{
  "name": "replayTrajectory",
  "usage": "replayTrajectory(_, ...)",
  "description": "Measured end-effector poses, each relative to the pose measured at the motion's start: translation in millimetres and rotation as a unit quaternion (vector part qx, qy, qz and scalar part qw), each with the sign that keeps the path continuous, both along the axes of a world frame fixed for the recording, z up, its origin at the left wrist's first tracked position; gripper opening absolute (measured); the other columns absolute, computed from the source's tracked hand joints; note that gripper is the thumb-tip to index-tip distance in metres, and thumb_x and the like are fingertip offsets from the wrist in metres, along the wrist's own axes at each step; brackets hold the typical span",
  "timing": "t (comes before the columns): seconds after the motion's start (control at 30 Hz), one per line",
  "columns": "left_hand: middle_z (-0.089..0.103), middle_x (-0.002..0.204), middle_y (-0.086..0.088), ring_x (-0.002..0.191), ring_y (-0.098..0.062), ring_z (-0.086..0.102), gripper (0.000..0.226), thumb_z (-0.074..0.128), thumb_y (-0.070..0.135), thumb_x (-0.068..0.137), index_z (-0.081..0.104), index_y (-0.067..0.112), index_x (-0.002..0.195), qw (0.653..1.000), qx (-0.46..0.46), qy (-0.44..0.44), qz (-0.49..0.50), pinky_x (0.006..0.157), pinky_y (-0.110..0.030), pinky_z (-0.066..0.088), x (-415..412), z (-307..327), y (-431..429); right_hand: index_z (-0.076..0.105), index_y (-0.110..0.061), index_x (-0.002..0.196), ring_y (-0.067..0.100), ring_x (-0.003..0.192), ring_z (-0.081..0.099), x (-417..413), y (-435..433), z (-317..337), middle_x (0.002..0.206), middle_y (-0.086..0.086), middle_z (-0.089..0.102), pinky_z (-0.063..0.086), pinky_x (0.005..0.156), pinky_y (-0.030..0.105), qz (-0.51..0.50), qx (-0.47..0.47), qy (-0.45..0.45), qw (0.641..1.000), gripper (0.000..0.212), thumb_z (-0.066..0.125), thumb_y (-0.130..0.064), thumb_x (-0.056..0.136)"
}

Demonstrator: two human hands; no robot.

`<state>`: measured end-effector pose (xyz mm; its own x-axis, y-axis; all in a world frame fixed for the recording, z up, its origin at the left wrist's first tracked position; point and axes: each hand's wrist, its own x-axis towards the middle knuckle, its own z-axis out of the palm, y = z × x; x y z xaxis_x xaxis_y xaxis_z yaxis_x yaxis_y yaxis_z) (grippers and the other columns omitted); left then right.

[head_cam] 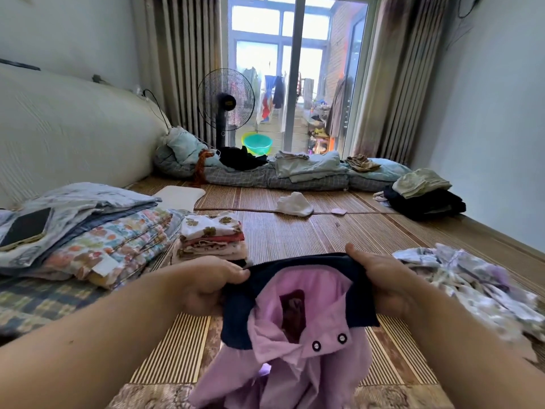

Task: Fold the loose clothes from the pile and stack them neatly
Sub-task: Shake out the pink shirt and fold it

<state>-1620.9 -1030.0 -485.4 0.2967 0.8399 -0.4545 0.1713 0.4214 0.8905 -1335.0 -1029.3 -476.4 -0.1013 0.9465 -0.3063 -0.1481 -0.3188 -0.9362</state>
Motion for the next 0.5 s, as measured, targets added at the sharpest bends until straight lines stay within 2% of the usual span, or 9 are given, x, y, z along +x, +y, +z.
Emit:
replayTrajectory(0.07,0.066,0.114,-0.025,0.099,-0.037,0.064,0.035,0.042,0.024,0.101,0.063,-0.001,0.113,0.989,-0.039,-0.136,0.049,0.092,-0.048,0.049,1.2,-10.9,-0.6,0.076,0.000,0.083,0.033,0.067,0.070,3.2,-2.6,-3.5,0.083,0.022,0.071,0.058,0.059,0.042,0.008,-0.002,0.028,1.000,0.039,0.065,-0.037,0.085)
replayTrajectory(0.1,0.066,0.112,-0.027,0.096,-0.038,0.065,0.039,0.042,0.027,0.100,0.067,-0.003,0.108,0.979,-0.060,-0.180,0.068,0.092,-0.049,0.047,1.8,-16.4,-0.2,0.075,-0.001,0.085,0.033,0.067,0.070,5.0,-4.0,-6.1,0.083,0.022,0.071,0.057,0.057,0.040,0.009,0.006,0.034,0.999,0.037,0.067,-0.037,0.082)
replayTrajectory(0.2,0.069,0.092,-0.027,0.080,-0.036,0.068,0.048,0.046,0.033,0.097,0.075,-0.003,0.085,0.962,-0.087,-0.238,0.104,0.079,-0.046,0.055,5.8,-29.1,-2.4,0.068,-0.010,0.099,0.031,0.067,0.068,8.8,-6.0,-13.3,0.083,0.020,0.070,0.057,0.054,0.037,0.015,0.065,0.057,0.996,0.032,0.066,-0.035,0.079)
replayTrajectory(0.27,0.069,0.081,-0.023,0.069,-0.033,0.068,0.044,0.049,0.034,0.096,0.073,0.001,0.081,0.952,-0.079,-0.267,0.124,0.068,-0.044,0.058,8.0,-34.6,-1.6,0.071,-0.015,0.085,0.025,0.059,0.065,9.2,-7.4,-14.1,0.074,0.016,0.067,0.055,0.050,0.031,0.022,0.104,0.052,0.993,0.024,0.065,-0.037,0.078)
replayTrajectory(0.3,0.068,0.085,-0.023,0.071,-0.034,0.067,0.037,0.051,0.035,0.096,0.071,0.005,0.089,0.949,-0.064,-0.278,0.135,0.070,-0.046,0.058,7.6,-35.8,-0.3,0.072,-0.016,0.076,0.023,0.057,0.064,8.9,-9.0,-13.1,0.072,0.014,0.066,0.053,0.049,0.028,0.034,0.125,0.026,0.991,0.025,0.066,-0.040,0.076)
replayTrajectory(0.33,0.067,0.089,-0.023,0.074,-0.034,0.066,0.031,0.054,0.037,0.094,0.068,0.010,0.093,0.947,-0.044,-0.287,0.140,0.074,-0.047,0.057,6.1,-35.2,0.3,0.073,-0.016,0.071,0.021,0.057,0.063,8.8,-10.7,-11.7,0.071,0.013,0.067,0.053,0.050,0.026,0.050,0.152,-0.028,0.987,0.026,0.071,-0.042,0.074)
replayTrajectory(0.4,0.069,0.089,-0.021,0.074,-0.033,0.066,0.027,0.070,0.039,0.080,0.072,0.013,0.086,0.955,-0.007,-0.280,0.101,0.071,-0.044,0.057,1.2,-27.9,-1.8,0.075,-0.018,0.075,0.016,0.062,0.066,9.5,-14.3,-8.4,0.073,0.007,0.071,0.052,0.055,0.022,0.079,0.215,-0.194,0.954,0.024,0.083,-0.038,0.066)
replayTrajectory(0.47,0.069,0.087,-0.016,0.070,-0.028,0.066,0.033,0.090,0.029,0.059,0.073,0.012,0.081,0.978,0.044,-0.201,0.022,0.063,-0.036,0.058,-2.7,-17.4,-6.8,0.076,-0.028,0.078,0.005,0.064,0.068,11.2,-16.2,-4.2,0.074,-0.006,0.073,0.048,0.056,0.013,0.102,0.251,-0.350,0.897,0.020,0.087,-0.030,0.061)
replayTrajectory(0.5,0.070,0.088,-0.013,0.069,-0.024,0.067,0.036,0.093,0.023,0.052,0.074,0.013,0.082,0.989,0.084,-0.121,-0.005,0.061,-0.033,0.057,-3.9,-13.4,-7.7,0.075,-0.034,0.078,0.000,0.065,0.067,11.6,-16.3,-2.6,0.074,-0.013,0.072,0.046,0.054,0.009,0.116,0.254,-0.409,0.869,0.022,0.088,-0.030,0.061)
